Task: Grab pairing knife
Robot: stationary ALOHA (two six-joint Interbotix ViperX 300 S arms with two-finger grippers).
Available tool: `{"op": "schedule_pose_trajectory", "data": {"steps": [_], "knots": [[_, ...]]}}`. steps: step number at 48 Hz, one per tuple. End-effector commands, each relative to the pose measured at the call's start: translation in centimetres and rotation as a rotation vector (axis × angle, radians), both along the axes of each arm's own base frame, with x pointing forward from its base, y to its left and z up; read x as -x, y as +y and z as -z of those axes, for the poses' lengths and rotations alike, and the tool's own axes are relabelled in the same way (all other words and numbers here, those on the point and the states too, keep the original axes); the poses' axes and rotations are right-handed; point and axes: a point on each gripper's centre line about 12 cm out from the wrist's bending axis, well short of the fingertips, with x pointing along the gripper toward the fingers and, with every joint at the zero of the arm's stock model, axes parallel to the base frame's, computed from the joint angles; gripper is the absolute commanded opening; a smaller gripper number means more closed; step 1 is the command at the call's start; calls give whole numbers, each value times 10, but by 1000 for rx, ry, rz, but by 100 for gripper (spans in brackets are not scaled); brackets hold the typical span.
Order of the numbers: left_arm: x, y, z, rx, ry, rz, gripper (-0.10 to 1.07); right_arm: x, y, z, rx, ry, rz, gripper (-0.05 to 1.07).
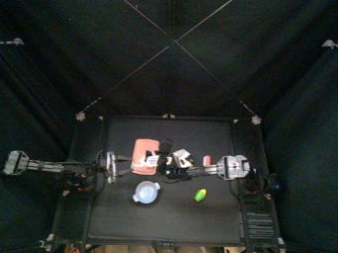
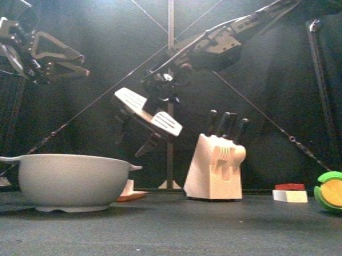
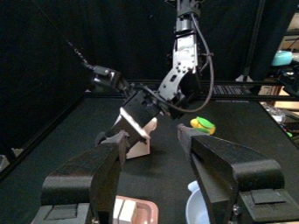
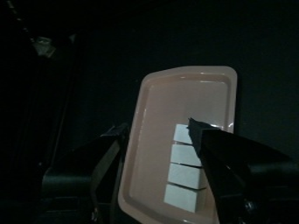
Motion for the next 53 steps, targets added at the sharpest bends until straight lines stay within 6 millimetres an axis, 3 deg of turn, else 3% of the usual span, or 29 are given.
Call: {"op": "schedule_pose_trajectory", "data": {"steps": [1, 13, 34, 53], "knots": [[-2, 1, -6, -3, -19, -4, 87, 12, 11, -49, 29, -79, -38, 90], [-2, 1, -6, -6, -21, -5, 87, 51, 41, -85, 72, -105, -124, 90], [-1, 2, -4, 0, -15, -9, 87, 114, 61, -91, -5, -80, -103, 90], [0, 2, -3, 0, -12, -12, 87, 161, 79, -121, 67, -23, -5, 89]]}}
